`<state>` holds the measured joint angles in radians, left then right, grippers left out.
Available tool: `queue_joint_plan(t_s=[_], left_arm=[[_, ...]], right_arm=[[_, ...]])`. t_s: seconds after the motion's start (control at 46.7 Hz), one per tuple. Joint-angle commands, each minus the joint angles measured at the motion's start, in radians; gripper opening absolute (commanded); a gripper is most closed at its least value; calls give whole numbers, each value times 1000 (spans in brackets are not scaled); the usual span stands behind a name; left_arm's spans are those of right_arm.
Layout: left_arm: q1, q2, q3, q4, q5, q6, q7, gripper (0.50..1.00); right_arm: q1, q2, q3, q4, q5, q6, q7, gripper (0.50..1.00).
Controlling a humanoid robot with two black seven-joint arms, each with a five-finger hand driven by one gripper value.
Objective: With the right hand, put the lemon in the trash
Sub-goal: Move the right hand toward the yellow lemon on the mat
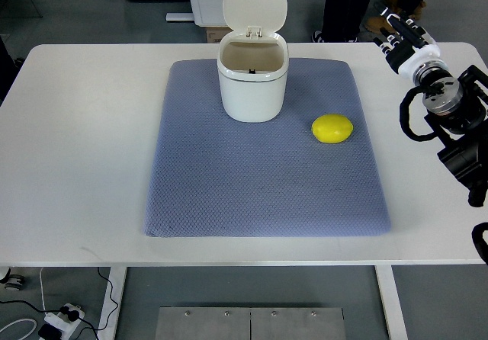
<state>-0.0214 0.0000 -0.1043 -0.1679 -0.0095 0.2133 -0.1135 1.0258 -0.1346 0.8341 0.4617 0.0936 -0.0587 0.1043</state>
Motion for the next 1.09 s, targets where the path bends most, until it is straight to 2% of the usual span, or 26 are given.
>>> queue_joint_plan(t_s=[0.0, 0.428, 0.707, 1.071], left_arm=[[1, 0, 0, 1, 0, 1, 0, 1000], [3, 0, 5, -4, 8, -15, -3, 1000], [5, 0, 3, -2, 5, -14, -3, 1000], [3, 0, 5, -2, 5, -14, -3, 1000]], right_arm=[[-1, 3, -1, 0, 0, -3, 9, 1000], [-1, -10, -38, 18, -37, 11, 9, 1000], [46, -103, -329, 103, -192, 10, 11, 1000], [100, -263, -674, 302, -268, -3, 48, 1000]])
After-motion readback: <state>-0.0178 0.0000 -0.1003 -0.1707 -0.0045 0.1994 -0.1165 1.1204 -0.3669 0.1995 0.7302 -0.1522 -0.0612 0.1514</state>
